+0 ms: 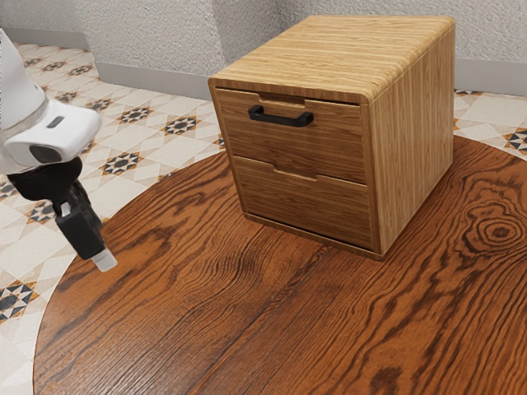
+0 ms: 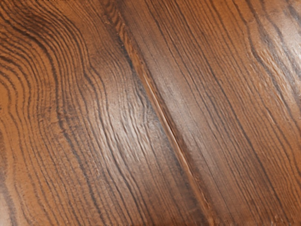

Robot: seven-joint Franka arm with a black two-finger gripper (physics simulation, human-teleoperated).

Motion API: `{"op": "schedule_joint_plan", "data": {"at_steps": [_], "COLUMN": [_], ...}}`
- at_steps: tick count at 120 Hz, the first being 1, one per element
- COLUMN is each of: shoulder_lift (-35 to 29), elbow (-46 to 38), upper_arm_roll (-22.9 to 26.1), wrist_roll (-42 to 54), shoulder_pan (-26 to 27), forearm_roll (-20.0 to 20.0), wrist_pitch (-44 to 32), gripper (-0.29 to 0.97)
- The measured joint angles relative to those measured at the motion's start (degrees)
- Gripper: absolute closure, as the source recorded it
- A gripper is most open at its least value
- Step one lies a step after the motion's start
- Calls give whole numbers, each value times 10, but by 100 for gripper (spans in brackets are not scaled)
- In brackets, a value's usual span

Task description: Pull the drawer handle with one arm to open the drawer

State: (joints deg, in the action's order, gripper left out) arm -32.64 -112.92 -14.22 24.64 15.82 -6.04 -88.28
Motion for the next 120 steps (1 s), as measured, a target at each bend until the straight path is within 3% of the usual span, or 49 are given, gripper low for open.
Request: {"op": "schedule_joint_plan", "data": {"at_steps": [21,48,85,120], "shoulder_lift": [29,70,156,188], "elbow": [0,21,88,86], "upper_arm_roll": [10,19,19,19], "wrist_roll": [145,279,397,483], "shoulder_pan": [0,-3,8,10], "forearm_roll": [2,39,57,48], "wrist_pitch": [-25,-139,-294,-348], "gripper": [0,0,0,0]}}
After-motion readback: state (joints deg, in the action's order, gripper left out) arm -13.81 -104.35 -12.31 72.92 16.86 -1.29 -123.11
